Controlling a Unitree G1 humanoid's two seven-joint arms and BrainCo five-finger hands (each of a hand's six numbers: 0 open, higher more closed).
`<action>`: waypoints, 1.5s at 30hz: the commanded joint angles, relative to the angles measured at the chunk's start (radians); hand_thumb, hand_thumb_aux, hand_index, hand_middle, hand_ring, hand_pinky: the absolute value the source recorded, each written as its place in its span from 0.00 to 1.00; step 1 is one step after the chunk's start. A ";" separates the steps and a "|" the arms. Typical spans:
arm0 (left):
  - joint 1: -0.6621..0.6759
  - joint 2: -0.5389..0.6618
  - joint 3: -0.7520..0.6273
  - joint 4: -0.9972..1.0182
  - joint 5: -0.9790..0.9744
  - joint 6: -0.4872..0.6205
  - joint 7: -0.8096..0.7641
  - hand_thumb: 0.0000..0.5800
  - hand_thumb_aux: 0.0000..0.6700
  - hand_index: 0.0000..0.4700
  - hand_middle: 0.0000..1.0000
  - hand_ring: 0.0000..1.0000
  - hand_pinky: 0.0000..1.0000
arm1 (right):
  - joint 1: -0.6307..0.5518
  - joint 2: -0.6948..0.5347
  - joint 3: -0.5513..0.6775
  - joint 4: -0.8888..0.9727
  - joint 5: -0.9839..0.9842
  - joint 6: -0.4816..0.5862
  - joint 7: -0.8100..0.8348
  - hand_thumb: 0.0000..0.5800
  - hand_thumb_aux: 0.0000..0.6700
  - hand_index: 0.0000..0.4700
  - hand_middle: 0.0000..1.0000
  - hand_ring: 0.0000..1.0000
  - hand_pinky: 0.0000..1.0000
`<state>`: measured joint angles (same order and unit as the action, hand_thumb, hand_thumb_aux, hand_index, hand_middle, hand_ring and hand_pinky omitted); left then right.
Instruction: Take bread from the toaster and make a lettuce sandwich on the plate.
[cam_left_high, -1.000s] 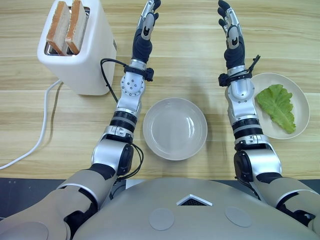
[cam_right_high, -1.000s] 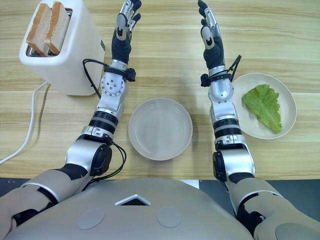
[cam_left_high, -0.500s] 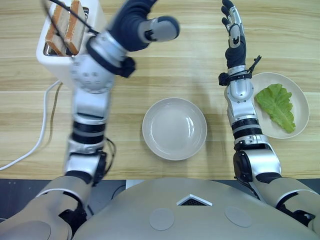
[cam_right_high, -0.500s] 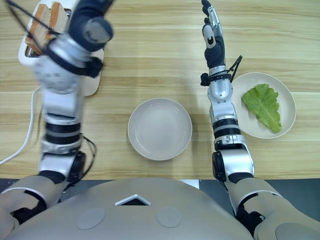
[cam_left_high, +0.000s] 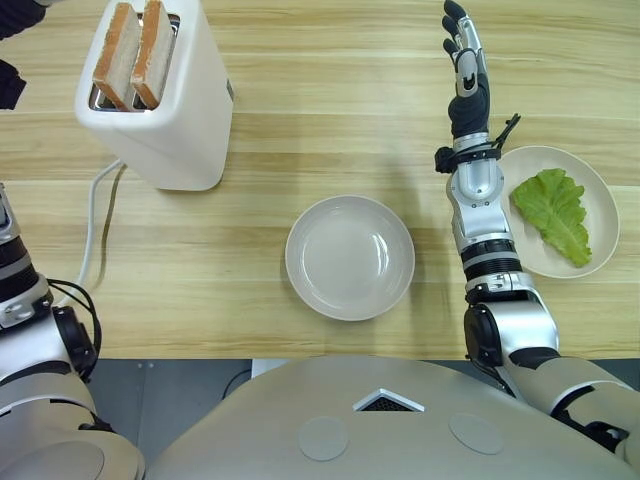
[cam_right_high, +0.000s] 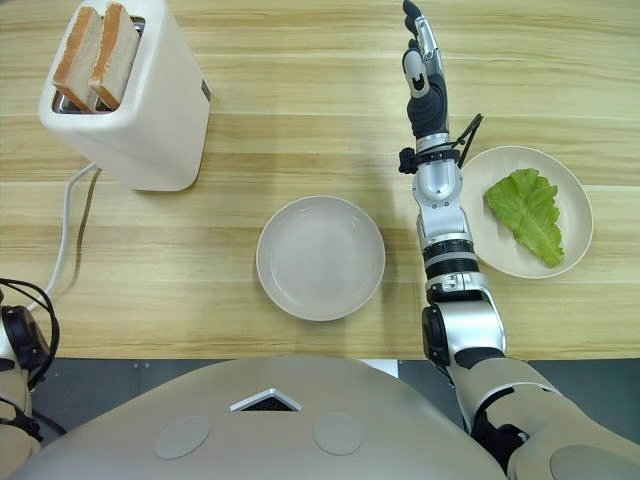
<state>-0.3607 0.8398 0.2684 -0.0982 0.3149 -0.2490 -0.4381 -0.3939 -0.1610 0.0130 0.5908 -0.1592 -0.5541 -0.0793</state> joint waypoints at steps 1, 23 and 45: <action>0.001 0.036 -0.074 0.133 0.130 -0.018 0.071 0.00 0.00 0.00 0.00 0.00 0.00 | 0.016 -0.013 -0.006 -0.022 -0.002 0.014 0.003 0.00 0.00 0.00 0.00 0.00 0.00; -0.107 0.106 -0.263 0.479 0.302 -0.020 0.211 0.31 0.17 0.17 0.00 0.00 0.00 | 0.092 -0.046 -0.031 -0.096 -0.004 0.030 -0.002 0.00 0.00 0.00 0.00 0.00 0.00; -0.125 0.108 -0.311 0.531 0.302 0.013 0.193 0.77 0.52 0.52 0.00 0.00 0.00 | 0.104 -0.056 -0.035 -0.099 -0.005 0.031 -0.005 0.00 0.00 0.00 0.00 0.00 0.00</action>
<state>-0.4843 0.9339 -0.0278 0.4253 0.6174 -0.2432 -0.2306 -0.2990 -0.2131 -0.0181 0.5019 -0.1598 -0.5359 -0.0846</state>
